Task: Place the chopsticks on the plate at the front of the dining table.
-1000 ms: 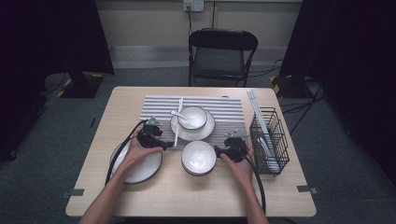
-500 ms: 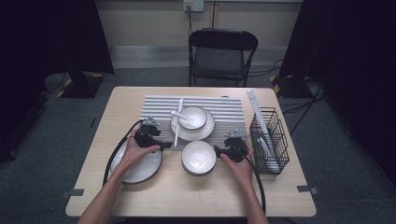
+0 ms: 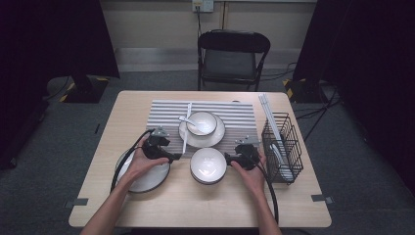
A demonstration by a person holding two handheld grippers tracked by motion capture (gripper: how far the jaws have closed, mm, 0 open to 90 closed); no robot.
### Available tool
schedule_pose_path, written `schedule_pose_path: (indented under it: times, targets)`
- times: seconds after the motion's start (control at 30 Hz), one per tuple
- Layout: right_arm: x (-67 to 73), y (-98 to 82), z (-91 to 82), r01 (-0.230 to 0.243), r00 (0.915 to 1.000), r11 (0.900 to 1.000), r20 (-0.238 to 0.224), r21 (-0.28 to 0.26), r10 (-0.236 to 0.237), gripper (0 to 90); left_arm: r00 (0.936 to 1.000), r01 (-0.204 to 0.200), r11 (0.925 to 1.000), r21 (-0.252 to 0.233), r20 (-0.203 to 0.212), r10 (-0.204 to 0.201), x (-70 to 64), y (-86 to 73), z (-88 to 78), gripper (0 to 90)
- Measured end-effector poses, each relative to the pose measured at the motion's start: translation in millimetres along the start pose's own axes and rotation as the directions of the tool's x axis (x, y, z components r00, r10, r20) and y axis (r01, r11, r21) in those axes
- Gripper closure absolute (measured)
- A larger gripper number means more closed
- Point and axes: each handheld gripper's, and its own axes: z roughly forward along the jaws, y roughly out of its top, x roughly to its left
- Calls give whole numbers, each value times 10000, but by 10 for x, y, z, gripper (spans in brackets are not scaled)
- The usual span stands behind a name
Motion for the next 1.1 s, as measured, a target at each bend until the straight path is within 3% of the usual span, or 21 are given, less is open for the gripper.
schedule_pose_path:
  times: [0.6, 0.9, 1.1]
  targets:
    - [0, 0, 0, -1, 10000, 10000, -1, 2, 1, 236, 9998, -87, 9999, 116, -152, 89, 6, 9, 26, 178]
    - [1, 0, -1, -15, 10000, 10000, 8, 14, 15, 236, 9999, 131, 9999, 20, -90, -131, 1, 12, 62, 180]
    - [-1, 0, 0, 0, 10000, 10000, 1, 1, 0, 236, 9999, -2, 9999, -102, -142, 0, -31, 30, 71, 188]
